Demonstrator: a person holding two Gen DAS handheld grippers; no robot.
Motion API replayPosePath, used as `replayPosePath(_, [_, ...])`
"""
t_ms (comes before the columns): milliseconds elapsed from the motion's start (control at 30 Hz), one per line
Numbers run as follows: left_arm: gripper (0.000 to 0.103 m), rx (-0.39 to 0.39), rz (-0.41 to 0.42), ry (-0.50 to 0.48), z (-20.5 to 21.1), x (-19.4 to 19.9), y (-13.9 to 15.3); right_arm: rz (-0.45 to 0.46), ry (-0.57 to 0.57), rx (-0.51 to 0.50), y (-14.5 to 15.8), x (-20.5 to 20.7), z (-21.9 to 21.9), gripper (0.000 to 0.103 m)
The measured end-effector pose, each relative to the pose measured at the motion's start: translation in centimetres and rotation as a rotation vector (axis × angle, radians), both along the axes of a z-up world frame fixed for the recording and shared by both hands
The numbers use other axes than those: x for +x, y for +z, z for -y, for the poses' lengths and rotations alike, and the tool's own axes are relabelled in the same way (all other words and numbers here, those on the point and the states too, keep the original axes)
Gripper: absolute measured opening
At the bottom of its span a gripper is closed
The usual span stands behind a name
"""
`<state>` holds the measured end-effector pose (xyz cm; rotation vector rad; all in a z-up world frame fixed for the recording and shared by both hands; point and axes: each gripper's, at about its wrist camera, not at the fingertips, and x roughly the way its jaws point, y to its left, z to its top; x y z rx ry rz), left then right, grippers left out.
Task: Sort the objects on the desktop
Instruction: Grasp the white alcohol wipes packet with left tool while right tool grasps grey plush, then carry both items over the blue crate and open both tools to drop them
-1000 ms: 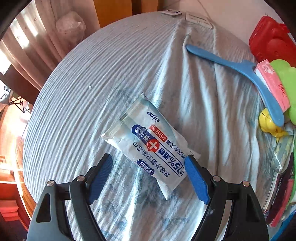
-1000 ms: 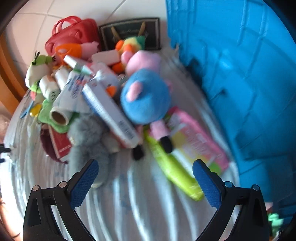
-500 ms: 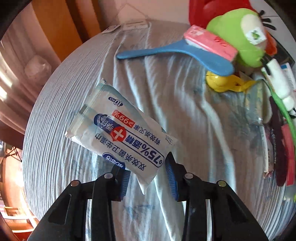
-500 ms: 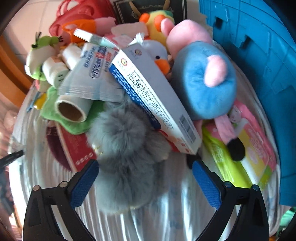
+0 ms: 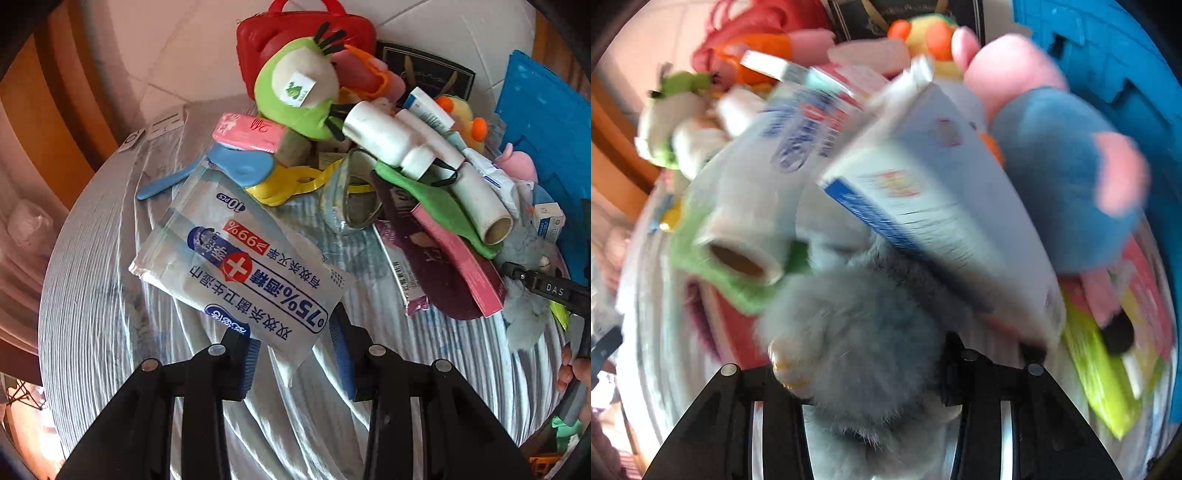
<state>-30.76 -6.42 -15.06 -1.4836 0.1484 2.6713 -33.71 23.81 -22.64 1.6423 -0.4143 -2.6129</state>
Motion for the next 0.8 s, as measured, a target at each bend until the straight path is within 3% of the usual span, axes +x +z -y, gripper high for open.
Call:
replayPosePath(167, [0.035,-0.009,-0.064,-0.060,-1.6,1.3,2.2,-0.113,0.012,-0.027,4.5,4.3,0.2,0.041])
replayPosePath(500, [0.035,0.059,-0.174,-0.199,-5.8,3.2,7.5,-0.352,-0.021,0.092,16.5,8.1,2.1,0.041])
replayPosePath(800, [0.035,0.106,-0.337,-0.268,-15.4,5.2,14.4,-0.561,-0.056,0.191,26.4,12.1,-3.8,0.041])
